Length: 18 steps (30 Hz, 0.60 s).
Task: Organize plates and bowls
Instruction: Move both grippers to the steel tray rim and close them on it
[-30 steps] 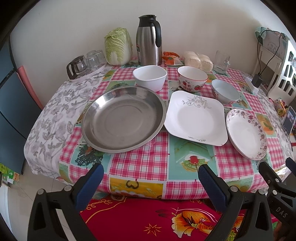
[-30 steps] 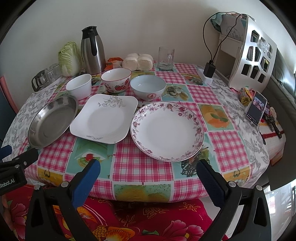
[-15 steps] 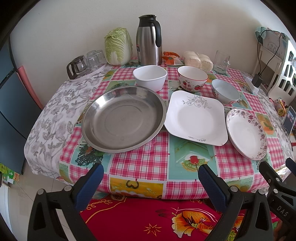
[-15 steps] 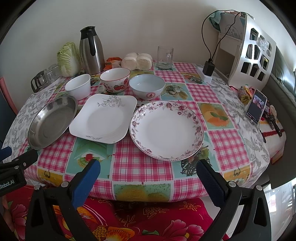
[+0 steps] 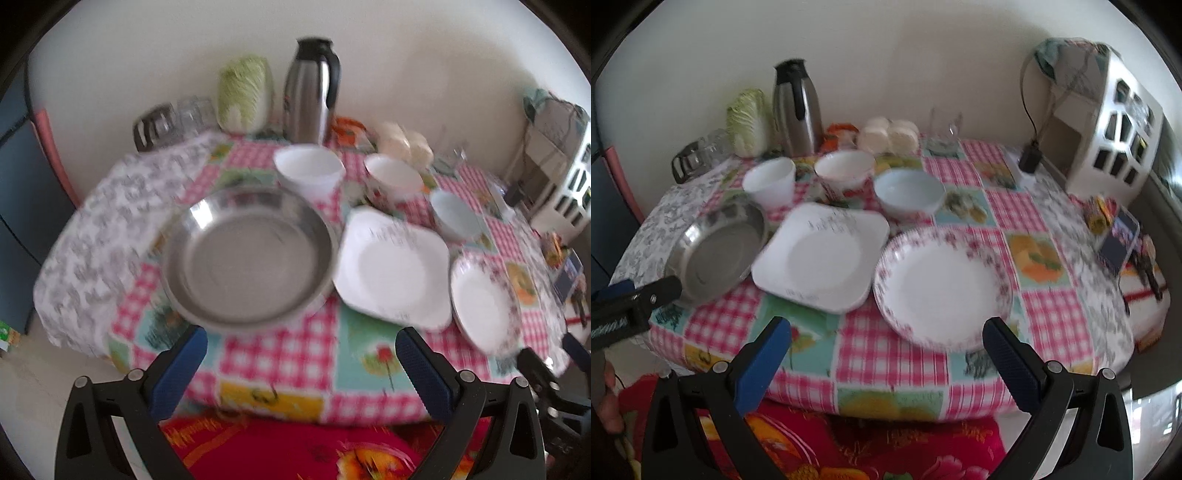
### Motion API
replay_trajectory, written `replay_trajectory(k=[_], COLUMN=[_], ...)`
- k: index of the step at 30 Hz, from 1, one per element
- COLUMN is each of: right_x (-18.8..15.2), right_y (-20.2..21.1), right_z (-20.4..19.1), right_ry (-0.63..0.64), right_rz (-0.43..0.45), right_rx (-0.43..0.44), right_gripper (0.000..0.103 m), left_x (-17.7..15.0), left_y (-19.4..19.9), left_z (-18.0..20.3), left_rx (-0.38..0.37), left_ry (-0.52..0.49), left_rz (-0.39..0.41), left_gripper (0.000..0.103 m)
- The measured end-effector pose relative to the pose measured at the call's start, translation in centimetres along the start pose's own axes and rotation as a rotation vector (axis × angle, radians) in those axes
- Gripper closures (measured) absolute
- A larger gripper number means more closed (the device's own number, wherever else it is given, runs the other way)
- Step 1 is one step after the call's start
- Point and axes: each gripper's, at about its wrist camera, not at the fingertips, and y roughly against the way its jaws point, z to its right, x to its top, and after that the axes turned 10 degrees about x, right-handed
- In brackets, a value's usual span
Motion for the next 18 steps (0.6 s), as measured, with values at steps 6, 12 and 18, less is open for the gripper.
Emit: replay_trajectory(k=[6, 12, 18], right_x=[4.8, 8.5, 9.8], right_y=[0.1, -1.6, -5.6], right_z=[-1.2, -2.6, -4.3], right_ry=[0.032, 0.052, 0.000], right_rz=[0.036, 0.040, 0.004], right_rx=[0.075, 0.136, 0.226], right_gripper=[0.000, 0.000, 0.000], left_x=[4.6, 7.4, 8.9], left_y=[0.0, -1.1, -4.8], left_z=[-3.0, -5.7, -7.8], left_rx=[-0.043, 0.011, 0.091], left_ry=[0.135, 0.281, 0.385], left_rz=[0.067, 0.133, 0.006], left_gripper=[0.000, 0.000, 0.000])
